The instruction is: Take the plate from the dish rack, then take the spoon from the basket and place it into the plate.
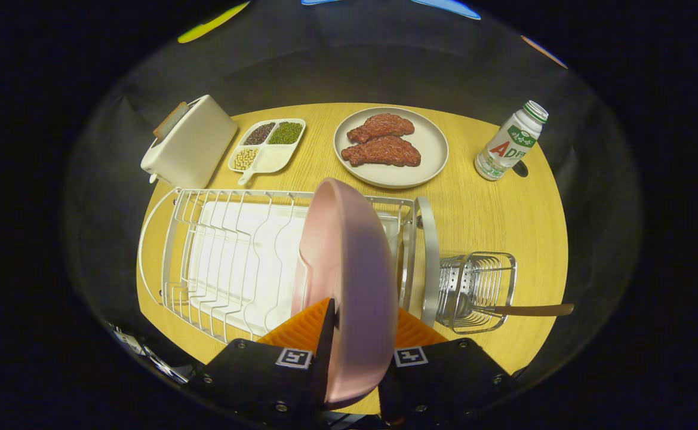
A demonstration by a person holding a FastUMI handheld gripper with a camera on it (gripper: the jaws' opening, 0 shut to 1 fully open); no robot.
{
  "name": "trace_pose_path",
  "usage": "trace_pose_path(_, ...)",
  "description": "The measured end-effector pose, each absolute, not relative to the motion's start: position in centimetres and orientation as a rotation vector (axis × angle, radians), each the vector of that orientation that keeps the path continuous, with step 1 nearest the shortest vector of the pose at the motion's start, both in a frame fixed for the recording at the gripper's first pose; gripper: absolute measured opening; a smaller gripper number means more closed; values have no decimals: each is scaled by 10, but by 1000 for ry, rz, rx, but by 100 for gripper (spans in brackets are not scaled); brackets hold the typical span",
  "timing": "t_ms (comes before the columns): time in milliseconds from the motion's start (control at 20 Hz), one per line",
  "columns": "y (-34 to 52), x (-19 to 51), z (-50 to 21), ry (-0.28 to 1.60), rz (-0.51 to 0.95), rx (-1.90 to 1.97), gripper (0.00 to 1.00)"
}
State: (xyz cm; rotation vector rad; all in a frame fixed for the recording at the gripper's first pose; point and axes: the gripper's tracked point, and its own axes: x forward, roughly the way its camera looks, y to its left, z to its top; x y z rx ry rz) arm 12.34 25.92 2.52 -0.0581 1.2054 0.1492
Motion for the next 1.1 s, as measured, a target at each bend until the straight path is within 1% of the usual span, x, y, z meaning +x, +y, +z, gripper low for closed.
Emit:
trace_pose_path(200, 257, 133, 44, 1164, 99, -180, 35)
trace_pose_path(300, 259, 135, 59, 1163, 77, -232, 31)
trace_pose_path(350, 260, 137, 50, 1162, 70, -251, 31)
trace_pose_path(650, 267, 132, 60, 1135, 15, -346, 31)
trace_pose_path(900, 261, 120, 68, 1153, 11, -340, 31)
trace_pose_path(1100, 259, 103, 80, 1171, 39, -214, 31)
